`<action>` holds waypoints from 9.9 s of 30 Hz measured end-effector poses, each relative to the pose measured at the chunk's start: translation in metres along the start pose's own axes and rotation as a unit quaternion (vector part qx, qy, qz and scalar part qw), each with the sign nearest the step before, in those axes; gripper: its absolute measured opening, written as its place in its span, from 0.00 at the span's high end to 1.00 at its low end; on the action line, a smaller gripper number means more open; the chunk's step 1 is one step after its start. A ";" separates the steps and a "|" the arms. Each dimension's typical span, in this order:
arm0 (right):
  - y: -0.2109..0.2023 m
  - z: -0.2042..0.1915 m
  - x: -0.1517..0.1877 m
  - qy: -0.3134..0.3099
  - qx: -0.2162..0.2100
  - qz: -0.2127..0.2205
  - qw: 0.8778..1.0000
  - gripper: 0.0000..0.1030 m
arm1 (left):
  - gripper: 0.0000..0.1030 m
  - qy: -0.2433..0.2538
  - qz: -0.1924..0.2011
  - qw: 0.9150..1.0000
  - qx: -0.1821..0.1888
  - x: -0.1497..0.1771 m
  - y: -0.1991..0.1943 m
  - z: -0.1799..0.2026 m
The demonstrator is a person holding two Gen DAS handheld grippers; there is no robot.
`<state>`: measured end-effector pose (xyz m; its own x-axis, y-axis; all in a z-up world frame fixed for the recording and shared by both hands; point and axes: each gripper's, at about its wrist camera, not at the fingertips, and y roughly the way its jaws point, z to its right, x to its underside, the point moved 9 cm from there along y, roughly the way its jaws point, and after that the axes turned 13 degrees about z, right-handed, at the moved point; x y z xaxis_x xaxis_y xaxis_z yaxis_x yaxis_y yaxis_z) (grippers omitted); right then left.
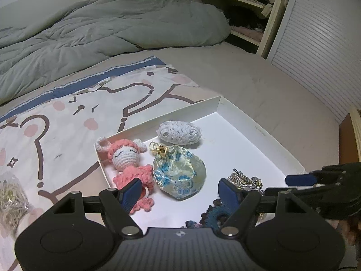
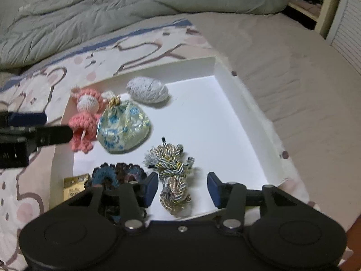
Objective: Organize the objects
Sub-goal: 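Open the left tool to drop the pouch while the right tool releases the cord into the box, then withdraw both tools toward the claw clip and rubber-band bag, then grasp the brown claw clip with the left tool while the right tool grasps the rubber-band bag, then carry the claw clip and rubber-band bag over the white box, then open the right tool to drop the bag while the left tool releases the clip into the box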
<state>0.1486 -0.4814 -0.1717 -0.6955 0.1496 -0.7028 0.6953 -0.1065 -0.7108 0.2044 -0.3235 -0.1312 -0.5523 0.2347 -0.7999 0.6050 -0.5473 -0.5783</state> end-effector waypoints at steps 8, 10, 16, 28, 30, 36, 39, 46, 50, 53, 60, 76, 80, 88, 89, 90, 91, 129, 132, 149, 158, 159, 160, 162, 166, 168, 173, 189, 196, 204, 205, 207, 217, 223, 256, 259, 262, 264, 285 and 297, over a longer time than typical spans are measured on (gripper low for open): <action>-0.025 0.009 -0.012 0.014 0.001 0.037 0.999 0.44 | 0.22 -0.018 0.004 1.000 -0.008 0.003 -0.013 -0.002; -0.030 0.012 -0.014 0.015 0.003 0.047 0.999 0.39 | 0.17 -0.016 0.007 1.000 -0.014 0.003 -0.018 -0.003; -0.044 0.016 -0.021 0.021 -0.003 0.072 0.997 0.26 | 0.07 -0.015 0.016 0.999 -0.026 0.001 -0.030 -0.008; -0.047 0.015 -0.019 0.012 0.007 0.099 0.995 0.00 | 0.00 -0.017 0.030 0.998 -0.045 0.002 -0.037 -0.022; -0.048 0.015 -0.020 0.009 0.006 0.102 0.995 0.00 | 0.00 -0.015 0.038 0.998 -0.047 -0.001 -0.040 -0.024; -0.048 0.017 -0.019 0.008 0.009 0.105 0.994 0.00 | 0.00 -0.016 0.040 0.998 -0.053 -0.002 -0.043 -0.029; -0.049 0.019 -0.021 0.015 0.008 0.111 0.994 0.00 | 0.00 -0.013 0.042 0.997 -0.059 -0.002 -0.045 -0.033; -0.051 0.015 -0.025 0.015 0.004 0.118 0.993 0.00 | 0.00 -0.018 0.044 0.997 -0.064 -0.001 -0.049 -0.041; -0.050 0.009 -0.028 0.018 0.000 0.124 0.992 0.00 | 0.00 -0.023 0.044 0.996 -0.068 -0.001 -0.052 -0.049; -0.049 0.001 -0.032 0.015 -0.005 0.127 0.992 0.00 | 0.00 -0.025 0.046 0.996 -0.075 0.000 -0.056 -0.059; -0.045 -0.023 -0.040 0.006 -0.022 0.136 0.990 0.00 | 0.00 -0.044 0.054 0.993 -0.096 -0.001 -0.069 -0.088; -0.025 -0.113 -0.060 -0.034 -0.079 0.147 0.985 0.00 | 0.00 -0.081 0.069 0.982 -0.157 0.005 -0.107 -0.170; -0.022 -0.137 -0.061 -0.048 -0.094 0.148 0.983 0.00 | 0.00 -0.091 0.070 0.978 -0.171 0.009 -0.117 -0.192; -0.014 -0.180 -0.065 -0.068 -0.122 0.154 0.978 0.00 | 0.00 -0.114 0.072 0.971 -0.198 0.020 -0.136 -0.231; -0.013 -0.184 -0.065 -0.070 -0.125 0.157 0.977 0.00 | 0.00 -0.116 0.073 0.970 -0.200 0.021 -0.138 -0.236; -0.011 -0.189 -0.065 -0.073 -0.129 0.157 0.976 0.00 | 0.00 -0.117 0.074 0.969 -0.203 0.023 -0.141 -0.240; -0.011 -0.194 -0.064 -0.076 -0.133 0.158 0.975 0.00 | 0.00 -0.119 0.075 0.969 -0.205 0.024 -0.143 -0.245; 0.046 -0.317 -0.062 -0.098 -0.231 0.118 0.961 0.00 | 0.23 -0.162 0.043 0.945 -0.282 0.029 -0.076 -0.389; 0.059 -0.328 -0.062 -0.102 -0.244 0.101 0.959 0.00 | 0.34 -0.179 0.037 0.942 -0.282 0.040 -0.066 -0.398; 0.123 -0.406 -0.038 -0.144 -0.281 0.057 0.947 0.00 | 0.49 -0.171 0.022 0.945 -0.279 0.048 -0.038 -0.411; 0.139 -0.423 -0.017 -0.199 -0.255 0.039 0.945 0.01 | 0.47 -0.182 0.024 0.942 -0.280 0.050 -0.038 -0.413; 0.142 -0.422 -0.015 -0.205 -0.244 0.038 0.947 0.10 | 0.48 -0.177 0.021 0.943 -0.280 0.049 -0.038 -0.412; 0.144 -0.421 -0.014 -0.206 -0.236 0.036 0.949 0.18 | 0.48 -0.173 0.020 0.944 -0.280 0.048 -0.038 -0.411; 0.146 -0.418 -0.014 -0.196 -0.234 0.031 0.952 0.30 | 0.50 -0.168 0.018 0.944 -0.283 0.047 -0.038 -0.410; 0.140 -0.414 -0.019 -0.188 -0.231 0.037 0.954 0.36 | 0.56 -0.167 0.022 0.942 -0.290 0.043 -0.042 -0.407; 0.135 -0.409 -0.022 -0.175 -0.234 0.041 0.955 0.39 | 0.56 -0.171 0.021 0.944 -0.282 0.043 -0.043 -0.404; 0.122 -0.397 -0.033 -0.166 -0.231 0.057 0.957 0.40 | 0.56 -0.163 0.018 0.946 -0.278 0.040 -0.051 -0.393; 0.049 -0.339 -0.079 -0.127 -0.212 0.106 0.963 0.40 | 0.56 -0.137 0.047 0.957 -0.253 -0.001 -0.113 -0.317; 0.013 -0.314 -0.084 -0.113 -0.212 0.123 0.963 0.40 | 0.56 -0.121 0.057 0.963 -0.236 -0.010 -0.137 -0.276; -0.023 -0.288 -0.083 -0.100 -0.208 0.137 0.963 0.40 | 0.56 -0.106 0.069 0.968 -0.215 -0.016 -0.161 -0.236; -0.027 -0.285 -0.083 -0.101 -0.206 0.138 0.964 0.40 | 0.56 -0.104 0.071 0.969 -0.213 -0.016 -0.163 -0.231; -0.034 -0.279 -0.082 -0.104 -0.202 0.140 0.964 0.40 | 0.56 -0.099 0.074 0.970 -0.207 -0.018 -0.168 -0.221; -0.059 -0.246 -0.080 -0.104 -0.192 0.150 0.964 0.41 | 0.56 -0.080 0.082 0.976 -0.183 -0.025 -0.172 -0.182; -0.069 -0.219 -0.083 -0.092 -0.186 0.159 0.965 0.41 | 0.56 -0.067 0.084 0.980 -0.165 -0.034 -0.162 -0.159; -0.040 0.001 -0.064 -0.033 -0.013 0.151 0.988 0.41 | 0.56 0.077 0.107 0.991 0.014 -0.092 -0.023 0.018; -0.031 0.009 -0.056 -0.046 -0.008 0.140 0.989 0.41 | 0.56 0.092 0.100 0.990 0.039 -0.093 -0.008 0.031; -0.022 0.019 -0.048 -0.054 -0.002 0.122 0.991 0.41 | 0.56 0.114 0.084 0.988 0.063 -0.088 0.007 0.042; -0.018 0.024 -0.043 -0.059 0.002 0.114 0.992 0.41 | 0.56 0.124 0.075 0.987 0.073 -0.084 0.018 0.048; 0.013 0.049 -0.014 -0.066 0.011 0.052 0.996 0.41 | 0.55 0.133 0.040 0.981 0.134 -0.057 0.088 0.088; 0.012 0.061 -0.008 -0.028 0.020 0.043 0.998 0.26 | 0.46 0.134 0.029 0.983 0.120 -0.051 0.089 0.086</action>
<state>0.1516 -0.5438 -0.1767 -0.6432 0.0825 -0.7612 0.7460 -0.1561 -0.6474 0.2370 -0.4532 -0.1275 -0.3295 0.3836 -0.8627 0.4613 -0.7318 -0.5016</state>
